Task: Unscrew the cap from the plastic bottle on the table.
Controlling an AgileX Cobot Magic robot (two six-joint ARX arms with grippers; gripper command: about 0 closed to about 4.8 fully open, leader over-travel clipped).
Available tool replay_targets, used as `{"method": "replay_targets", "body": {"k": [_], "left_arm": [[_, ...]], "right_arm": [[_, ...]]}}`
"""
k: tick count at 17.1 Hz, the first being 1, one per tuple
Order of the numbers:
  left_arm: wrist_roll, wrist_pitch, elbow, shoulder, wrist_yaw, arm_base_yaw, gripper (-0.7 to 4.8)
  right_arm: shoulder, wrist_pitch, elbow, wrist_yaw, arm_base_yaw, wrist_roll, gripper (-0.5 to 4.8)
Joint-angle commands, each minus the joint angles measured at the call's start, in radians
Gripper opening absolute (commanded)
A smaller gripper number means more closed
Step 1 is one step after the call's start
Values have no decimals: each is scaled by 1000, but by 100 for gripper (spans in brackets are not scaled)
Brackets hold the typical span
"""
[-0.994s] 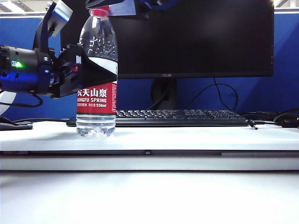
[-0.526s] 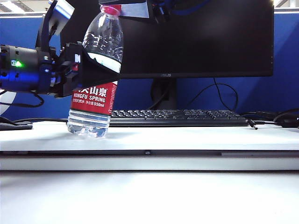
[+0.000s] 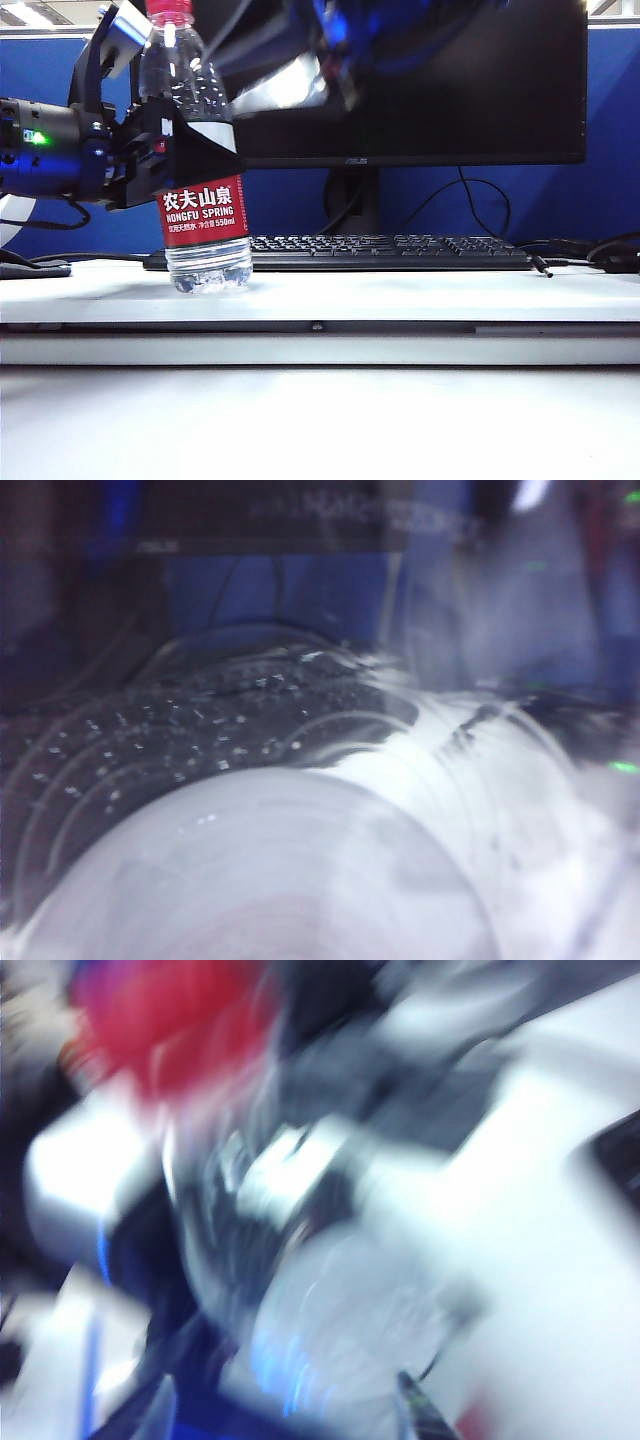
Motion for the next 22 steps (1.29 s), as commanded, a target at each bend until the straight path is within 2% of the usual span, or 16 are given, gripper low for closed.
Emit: {"method": "replay_targets", "body": {"k": [1, 3, 6, 7, 8, 10, 13, 22], "left_arm": [[0, 13, 3, 2, 2, -1, 326], [1, 14, 3, 5, 2, 0, 326], [-1, 21, 3, 21, 2, -1, 326], [-1, 19, 3, 22, 2, -1, 326], [0, 21, 3, 23, 2, -1, 326], [0, 21, 3, 23, 2, -1, 326], [0, 13, 3, 27, 3, -1, 326], [2, -37, 3, 34, 5, -1, 326]], "right_arm": [[-71, 56, 10, 81, 2, 14, 280], [-132, 56, 10, 253, 26, 17, 323], [-188, 92, 10, 881, 182, 64, 328], [-185, 139, 8, 1044, 248, 63, 328], [-171, 198, 8, 1129, 304, 62, 328], [-131, 272, 8, 1142, 376, 59, 328], [-69, 281, 8, 1143, 439, 96, 328], [-26, 268, 8, 1141, 443, 139, 324]]}}
